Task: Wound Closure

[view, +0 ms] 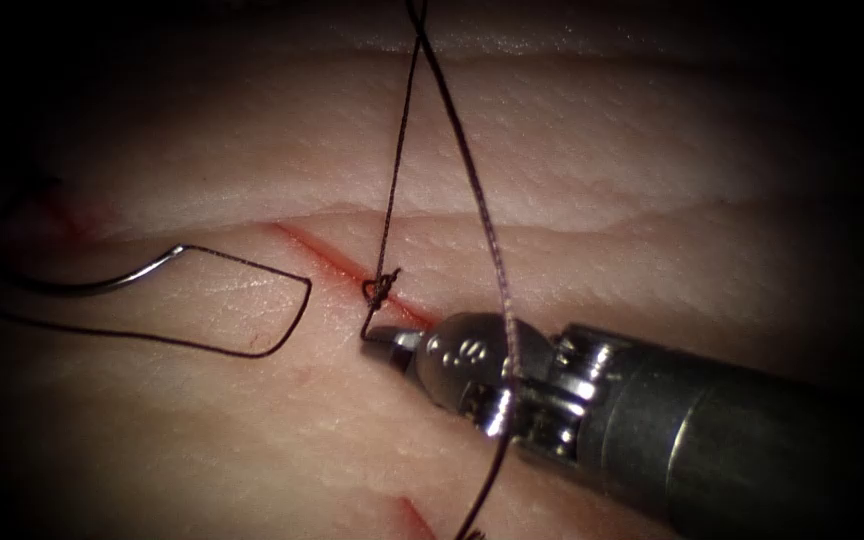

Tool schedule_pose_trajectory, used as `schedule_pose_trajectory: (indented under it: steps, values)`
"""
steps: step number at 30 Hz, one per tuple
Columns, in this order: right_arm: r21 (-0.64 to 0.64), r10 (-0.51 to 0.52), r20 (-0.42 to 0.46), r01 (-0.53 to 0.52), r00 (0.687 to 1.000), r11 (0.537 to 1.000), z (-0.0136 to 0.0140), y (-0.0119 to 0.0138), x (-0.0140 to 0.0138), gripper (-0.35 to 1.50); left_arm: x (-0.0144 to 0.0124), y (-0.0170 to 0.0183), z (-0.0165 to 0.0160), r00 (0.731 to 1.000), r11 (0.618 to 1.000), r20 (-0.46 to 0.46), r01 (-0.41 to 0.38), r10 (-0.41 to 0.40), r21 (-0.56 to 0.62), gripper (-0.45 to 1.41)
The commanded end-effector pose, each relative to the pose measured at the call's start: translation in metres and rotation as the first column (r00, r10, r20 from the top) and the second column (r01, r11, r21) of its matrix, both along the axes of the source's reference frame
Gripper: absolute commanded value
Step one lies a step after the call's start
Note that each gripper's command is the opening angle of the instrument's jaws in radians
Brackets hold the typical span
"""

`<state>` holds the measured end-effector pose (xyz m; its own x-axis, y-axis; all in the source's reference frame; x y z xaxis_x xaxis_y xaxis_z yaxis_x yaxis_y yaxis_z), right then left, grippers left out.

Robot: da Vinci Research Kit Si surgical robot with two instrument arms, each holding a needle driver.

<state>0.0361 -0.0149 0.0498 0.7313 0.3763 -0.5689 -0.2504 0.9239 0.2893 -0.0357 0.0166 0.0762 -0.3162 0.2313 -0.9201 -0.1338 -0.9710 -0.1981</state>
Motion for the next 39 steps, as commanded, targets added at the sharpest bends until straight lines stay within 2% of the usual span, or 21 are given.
schedule_pose_trajectory:
  steps: [1,15,24,29,39]
  values:
    - [-0.004,-0.003,-0.006,0.003,1.000,1.000,0.0000,-0.0002,0.0011,-0.35,-0.0009,0.0008,0.0006,1.000,1.000,-0.004,0.009,-0.009,-0.009,-0.45]
    - [-0.030,0.001,-0.018,-0.002,1.000,1.000,0.0004,-0.0019,0.0014,-0.35,-0.0013,0.0053,0.0030,0.993,0.994,-0.081,0.074,-0.080,-0.078,-0.45]
    - [-0.027,-0.007,0.006,0.007,1.000,1.000,0.0017,-0.0052,0.0017,-0.35,-0.0035,0.0048,0.0058,0.990,0.993,-0.116,0.069,-0.081,-0.100,-0.45]
    - [-0.022,-0.016,0.005,0.016,1.000,1.000,0.0023,-0.0073,0.0022,-0.35,-0.0033,0.0051,0.0069,0.989,0.992,-0.129,0.060,-0.074,-0.110,-0.45]
    - [-0.022,-0.008,-0.003,0.008,1.000,1.000,0.0019,-0.0072,0.0027,-0.35,-0.0033,0.0043,0.0069,0.990,0.993,-0.132,0.044,-0.058,-0.107,-0.45]
